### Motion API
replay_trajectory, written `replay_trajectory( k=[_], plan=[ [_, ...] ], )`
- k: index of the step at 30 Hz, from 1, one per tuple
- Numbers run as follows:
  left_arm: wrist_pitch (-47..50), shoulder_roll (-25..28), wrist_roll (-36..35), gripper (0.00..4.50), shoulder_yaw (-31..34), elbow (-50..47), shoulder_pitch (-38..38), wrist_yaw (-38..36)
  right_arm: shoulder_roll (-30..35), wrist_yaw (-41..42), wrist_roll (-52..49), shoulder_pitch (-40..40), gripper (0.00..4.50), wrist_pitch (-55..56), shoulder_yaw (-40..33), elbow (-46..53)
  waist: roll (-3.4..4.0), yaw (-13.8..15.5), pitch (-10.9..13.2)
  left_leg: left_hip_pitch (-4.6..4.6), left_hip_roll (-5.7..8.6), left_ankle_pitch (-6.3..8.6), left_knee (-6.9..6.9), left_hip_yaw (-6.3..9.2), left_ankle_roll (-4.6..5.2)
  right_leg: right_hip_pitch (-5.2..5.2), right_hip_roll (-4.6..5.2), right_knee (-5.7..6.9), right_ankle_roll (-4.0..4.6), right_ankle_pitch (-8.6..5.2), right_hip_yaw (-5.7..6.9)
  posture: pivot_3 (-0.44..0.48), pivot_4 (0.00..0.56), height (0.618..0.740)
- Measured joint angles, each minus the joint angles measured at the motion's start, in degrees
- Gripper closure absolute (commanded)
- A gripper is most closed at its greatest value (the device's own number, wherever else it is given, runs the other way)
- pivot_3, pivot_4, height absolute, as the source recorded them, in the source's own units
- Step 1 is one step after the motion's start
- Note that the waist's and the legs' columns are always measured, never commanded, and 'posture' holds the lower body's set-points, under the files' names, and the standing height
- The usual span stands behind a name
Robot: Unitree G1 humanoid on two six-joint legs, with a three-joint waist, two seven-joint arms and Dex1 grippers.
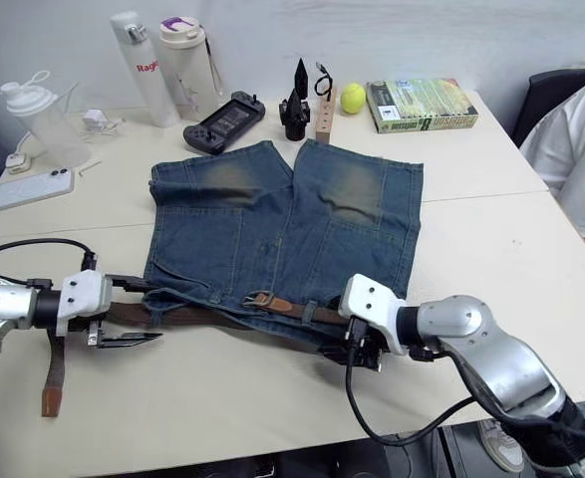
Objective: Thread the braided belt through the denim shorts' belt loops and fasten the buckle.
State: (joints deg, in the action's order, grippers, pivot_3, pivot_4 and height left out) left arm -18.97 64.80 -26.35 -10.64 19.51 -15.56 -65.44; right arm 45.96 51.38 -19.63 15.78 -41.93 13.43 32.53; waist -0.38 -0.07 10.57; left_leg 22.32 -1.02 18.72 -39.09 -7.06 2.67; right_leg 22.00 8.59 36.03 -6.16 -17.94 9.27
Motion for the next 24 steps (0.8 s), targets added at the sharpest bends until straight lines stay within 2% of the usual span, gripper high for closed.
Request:
replay_trajectory(
  k=[3, 4, 7, 9, 12, 15, 16, 19, 24],
  plan=[
    [0.15, -2.87, 4.11, 1.21, 0.01, 3.55, -2.36, -1.24, -0.04, -2.42, 3.49, 0.07, 0.00, -1.10, 3.13, -1.00, 0.00, -0.07, 0.00, -0.01, 0.02, -0.01, -0.02, -0.02, 0.00, 0.02, 0.06, 0.04, 0.00, 0.01, -0.05, 0.000, 0.150, 0.720],
    [0.12, -3.77, 5.04, 1.68, 0.15, 3.85, -2.49, -2.16, 0.17, -3.04, 4.67, -0.02, 0.00, -1.60, 4.17, -1.21, 0.00, -0.09, 0.00, 0.00, 0.01, -0.01, -0.01, -0.01, 0.00, 0.04, 0.06, 0.05, 0.00, 0.01, -0.07, 0.000, 0.150, 0.720],
    [-3.05, -4.96, 8.50, 2.88, 0.80, 5.84, -4.35, -4.12, 1.55, -3.72, 7.88, -0.61, 0.81, 0.19, 5.42, -1.56, 0.00, -0.09, -0.01, -0.01, 0.01, -0.02, -0.01, -0.01, -0.01, 0.04, 0.05, 0.06, 0.00, 0.01, -0.05, 0.000, 0.150, 0.720],
    [-5.27, -6.12, 10.19, 3.70, 1.52, 7.41, -5.22, -4.50, 1.61, -4.07, 9.30, -0.81, 1.73, 2.11, 6.24, -1.68, -0.01, -0.10, -0.02, -0.06, 0.01, -0.02, -0.02, -0.01, 0.00, -0.02, 0.06, 0.04, 0.00, 0.01, -0.05, 0.000, 0.150, 0.720],
    [-10.24, -8.77, 13.49, 3.73, 2.27, 9.77, -7.54, -3.27, 1.58, -5.08, 11.43, -0.55, 3.18, 4.43, 6.26, -2.96, -0.02, -0.09, -0.02, -0.13, 0.08, -0.06, -0.07, -0.02, 0.04, -0.03, 0.22, 0.01, 0.00, 0.04, -0.09, 0.000, 0.150, 0.720],
    [-19.90, -10.92, 17.34, 3.73, 3.39, 12.07, -9.44, -0.36, 2.36, -5.40, 13.45, 0.37, 4.20, 7.61, 5.95, -4.56, -0.12, 0.09, -0.08, -0.10, 0.10, -0.08, -0.07, 0.13, 0.03, -0.06, 0.54, -0.02, 0.06, 0.09, -0.18, 0.000, 0.150, 0.720],
    [-26.58, -11.66, 19.60, 3.73, 4.28, 13.08, -10.49, 1.59, 3.01, -5.39, 14.24, 0.52, 4.21, 9.31, 5.58, -5.65, -0.13, 0.12, -0.08, -0.07, 0.14, -0.08, -0.07, 0.16, 0.04, -0.06, 0.87, -0.02, 0.08, 0.10, -0.13, 0.000, 0.150, 0.720],
    [-44.28, -12.50, 24.94, 3.73, 8.35, 13.33, -11.49, 7.73, 6.15, -4.72, 16.86, -0.40, 4.21, 14.61, 4.05, -6.50, -0.11, 0.00, -0.08, 0.07, 0.23, -0.12, -0.04, 0.13, 0.13, 0.01, 0.93, 0.00, 0.04, 0.13, -0.07, 0.000, 0.150, 0.720],
    [-57.45, -12.73, 34.26, 3.73, 13.23, 15.23, -8.40, 14.84, 8.56, -4.11, 20.30, -3.78, 4.21, 20.57, 3.85, -4.68, -0.11, -0.45, -0.08, 0.09, 0.21, -0.11, 0.10, 0.03, 0.18, 0.02, 0.68, -0.06, 0.01, 0.14, 0.43, 0.000, 0.150, 0.720]
  ],
)
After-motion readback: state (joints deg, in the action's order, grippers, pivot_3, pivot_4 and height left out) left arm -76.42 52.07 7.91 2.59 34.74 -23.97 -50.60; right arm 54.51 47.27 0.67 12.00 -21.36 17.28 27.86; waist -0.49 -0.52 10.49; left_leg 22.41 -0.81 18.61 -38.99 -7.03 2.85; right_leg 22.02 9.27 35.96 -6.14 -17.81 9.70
